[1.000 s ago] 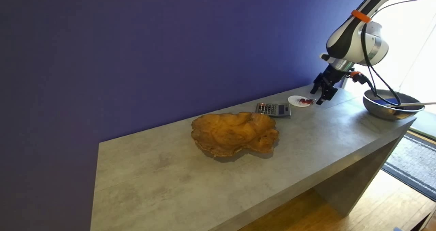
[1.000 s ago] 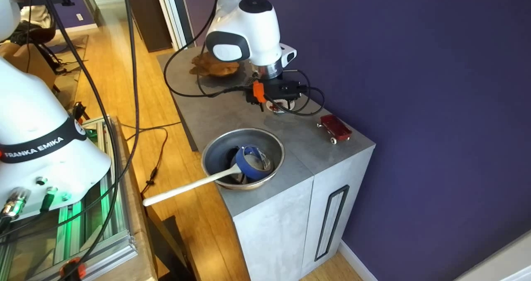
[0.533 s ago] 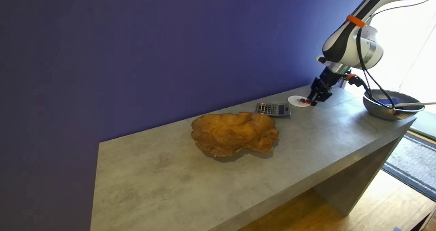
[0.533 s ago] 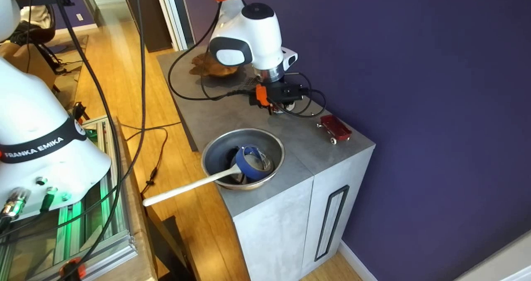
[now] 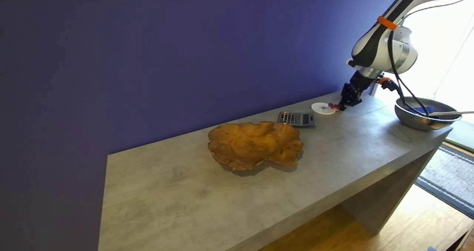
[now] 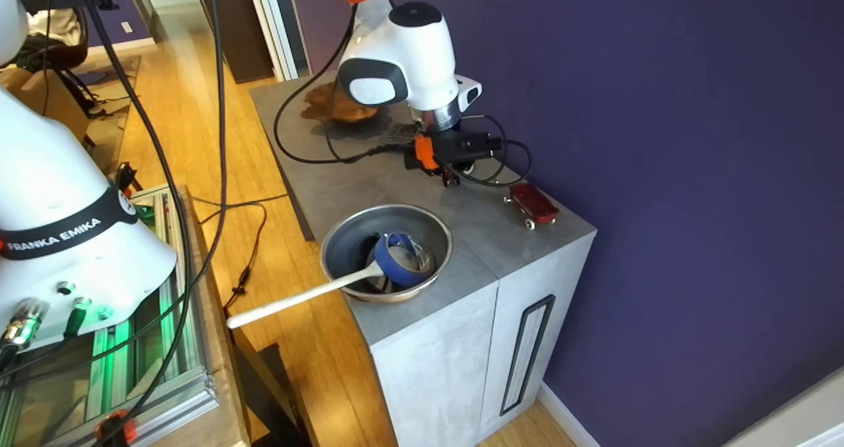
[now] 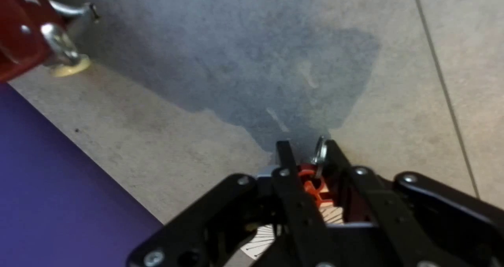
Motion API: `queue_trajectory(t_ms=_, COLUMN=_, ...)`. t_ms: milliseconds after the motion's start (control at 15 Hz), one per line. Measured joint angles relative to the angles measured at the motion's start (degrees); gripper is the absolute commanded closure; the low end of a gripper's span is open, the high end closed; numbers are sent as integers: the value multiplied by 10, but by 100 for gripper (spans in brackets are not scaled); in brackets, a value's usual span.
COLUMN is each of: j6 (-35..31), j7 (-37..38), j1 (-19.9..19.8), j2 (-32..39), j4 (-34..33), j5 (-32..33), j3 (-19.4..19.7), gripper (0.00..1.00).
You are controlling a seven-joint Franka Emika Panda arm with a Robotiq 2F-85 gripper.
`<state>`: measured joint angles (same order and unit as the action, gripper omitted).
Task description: Pick up the red key chain and put it in the brown bowl
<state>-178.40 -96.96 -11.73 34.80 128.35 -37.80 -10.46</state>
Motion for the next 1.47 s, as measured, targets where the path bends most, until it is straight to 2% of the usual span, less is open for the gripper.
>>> queue_trajectory(t_ms=133, j6=21, j7=-14, j1=-23, j2=-17, j4=-3, j5=0, j3=-5, gripper=94)
queue_trajectory(t_ms=267, j6=60, j7=-34, j1=-72, j2=-47, j4=-8, j5=-3, j3=-29, gripper=94)
queue_trajectory(t_ms=533, j6=207, j7=-94, j1=-190, j2=-117, j4=-22, j5=-43, j3=-100, gripper=94)
queue_trajectory(t_ms=600, j6=244, j7=-113, j1=-210, j2=-133, j4=-21, j5=-62, j3=-119, gripper=94)
queue_trajectory(t_ms=667, j6=283, j7=-135, j1=-212, j2=-150, j4=-18, j5=-91, j3=-128, gripper=94)
queue_trajectory(t_ms=800, j6=347, j7=-181, j1=-174, j2=-186, j4=-1, j5=-149, j3=-124, gripper=94)
queue_trajectory(t_ms=933, j6=371, j7=-224, j1=-107, j2=-222, j4=28, j5=-191, j3=-108, gripper=94)
queue_trajectory(t_ms=1267, j6=362, j7=-292, j1=71, j2=-317, j4=105, j5=-263, j3=-85, gripper=94)
queue_trajectory(t_ms=1467, j6=307, j7=-282, j1=176, j2=-361, j4=141, j5=-297, j3=-95, gripper=94)
